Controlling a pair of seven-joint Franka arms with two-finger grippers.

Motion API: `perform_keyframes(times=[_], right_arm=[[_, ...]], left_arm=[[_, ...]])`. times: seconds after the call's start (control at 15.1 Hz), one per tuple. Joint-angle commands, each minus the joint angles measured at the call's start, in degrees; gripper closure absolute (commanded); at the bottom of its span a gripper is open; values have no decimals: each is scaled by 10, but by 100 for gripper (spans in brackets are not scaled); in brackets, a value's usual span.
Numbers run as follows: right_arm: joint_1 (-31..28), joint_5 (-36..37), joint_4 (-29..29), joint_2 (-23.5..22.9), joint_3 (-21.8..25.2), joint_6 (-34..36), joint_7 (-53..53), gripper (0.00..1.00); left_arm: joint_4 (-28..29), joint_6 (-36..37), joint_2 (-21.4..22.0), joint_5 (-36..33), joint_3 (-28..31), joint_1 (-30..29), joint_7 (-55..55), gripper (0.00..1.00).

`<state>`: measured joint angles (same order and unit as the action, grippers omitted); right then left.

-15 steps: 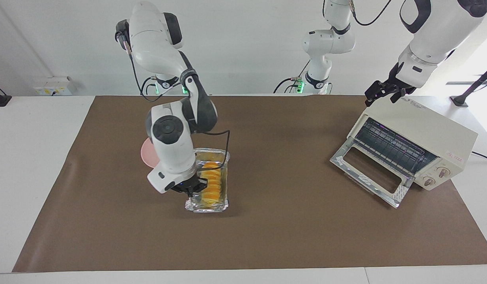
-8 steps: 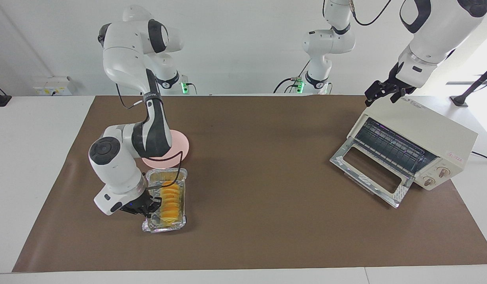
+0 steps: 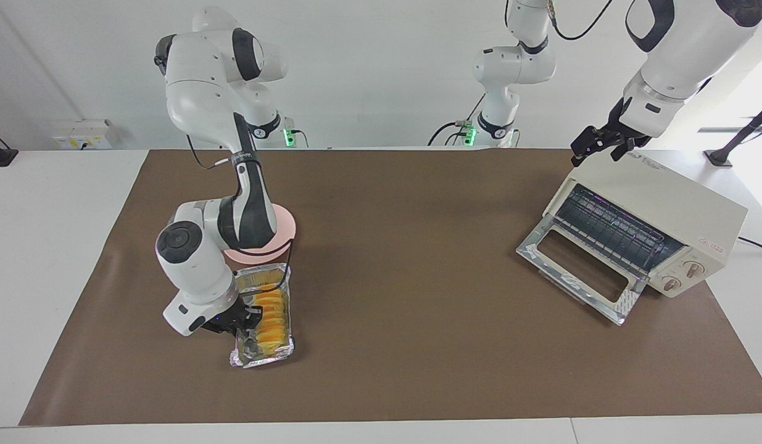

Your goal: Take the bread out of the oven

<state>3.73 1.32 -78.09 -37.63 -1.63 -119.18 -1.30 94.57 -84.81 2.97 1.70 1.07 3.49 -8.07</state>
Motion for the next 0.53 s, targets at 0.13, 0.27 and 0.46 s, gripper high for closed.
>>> perform_keyframes(times=[0.13, 0.27, 0.46], right_arm=[[19, 2, -29, 19, -1, -5, 1, 0], [28, 3, -32, 19, -1, -13, 23, 3], [33, 3, -65, 27, 0, -47, 25, 7]], left_arm=[[17, -11, 14, 4, -5, -7, 2, 0], [17, -11, 14, 4, -4, -7, 2, 0], [17, -11, 14, 4, -5, -7, 2, 0]])
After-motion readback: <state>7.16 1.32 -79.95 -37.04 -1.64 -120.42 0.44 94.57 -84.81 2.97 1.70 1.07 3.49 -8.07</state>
